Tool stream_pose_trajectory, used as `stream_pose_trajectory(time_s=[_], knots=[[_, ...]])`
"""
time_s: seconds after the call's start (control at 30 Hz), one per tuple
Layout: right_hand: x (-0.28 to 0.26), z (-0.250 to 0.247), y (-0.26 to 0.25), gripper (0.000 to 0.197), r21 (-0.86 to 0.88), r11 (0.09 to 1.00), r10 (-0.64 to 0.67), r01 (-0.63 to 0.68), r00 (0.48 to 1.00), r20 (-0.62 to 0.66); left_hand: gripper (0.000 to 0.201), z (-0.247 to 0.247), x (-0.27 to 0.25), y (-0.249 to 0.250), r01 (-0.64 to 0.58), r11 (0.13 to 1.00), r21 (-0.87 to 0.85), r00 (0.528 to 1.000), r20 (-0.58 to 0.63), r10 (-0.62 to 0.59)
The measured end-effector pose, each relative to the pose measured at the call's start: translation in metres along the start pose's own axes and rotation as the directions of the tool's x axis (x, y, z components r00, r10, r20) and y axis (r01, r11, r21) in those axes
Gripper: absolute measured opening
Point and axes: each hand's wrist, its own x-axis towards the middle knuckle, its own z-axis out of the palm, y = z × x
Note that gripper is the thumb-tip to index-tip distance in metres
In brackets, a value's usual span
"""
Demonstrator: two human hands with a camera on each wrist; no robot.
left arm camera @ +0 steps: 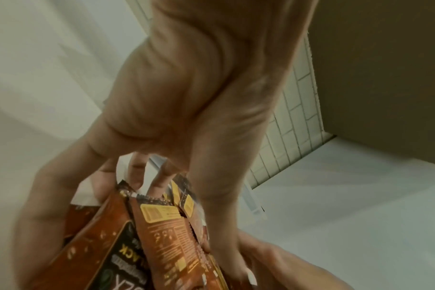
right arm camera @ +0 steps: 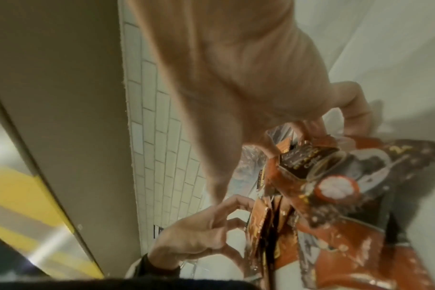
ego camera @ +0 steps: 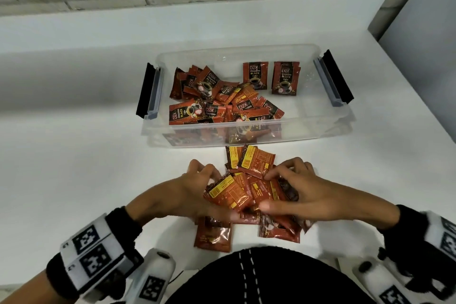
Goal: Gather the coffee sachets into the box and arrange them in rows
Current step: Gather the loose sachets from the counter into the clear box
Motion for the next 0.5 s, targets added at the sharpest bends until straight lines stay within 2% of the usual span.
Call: stream_pose_trajectory(time_s=[0.1, 0.13, 0.2, 0.27, 0.33, 0.4, 0.5], knots=[[0.007, 0.003, 0.002, 0.04, 0.087, 0.996, 0.003, 0.002, 0.998, -0.059, 0.053, 0.006, 0.001, 0.001, -0.016, 1.0, -0.026, 0.997, -0.069, 0.015], [0.008, 0.004, 0.003, 0.036, 0.134, 0.991, 0.003, 0.007, 0.997, -0.073, 0.048, 0.008, 0.002, 0.001, -0.02, 0.999, -0.044, 0.995, -0.098, 0.016], [0.01, 0.008, 0.004, 0.049, 0.258, 0.966, -0.002, 0.025, 0.996, -0.087, 0.043, 0.01, 0.004, 0.0, -0.021, 0.995, -0.098, 0.993, -0.115, 0.01], [0.01, 0.011, 0.004, 0.068, 0.336, 0.942, 0.033, 0.005, 0.994, -0.107, 0.045, 0.012, 0.005, 0.001, 0.005, 0.985, -0.174, 0.997, -0.069, -0.017], [0.011, 0.016, 0.008, 0.079, 0.382, 0.924, 0.068, -0.013, 0.989, -0.13, 0.051, 0.014, 0.005, 0.002, 0.035, 0.97, -0.239, 0.999, 0.003, -0.036], [0.013, 0.019, 0.011, 0.078, 0.452, 0.891, 0.107, -0.044, 0.988, -0.115, 0.049, 0.014, 0.005, 0.003, 0.044, 0.968, -0.249, 0.998, 0.051, -0.032], [0.016, 0.018, 0.016, 0.054, 0.499, 0.863, 0.138, -0.08, 0.987, -0.082, 0.027, 0.005, 0.005, 0.002, 0.003, 0.972, -0.237, 0.995, 0.098, 0.021]])
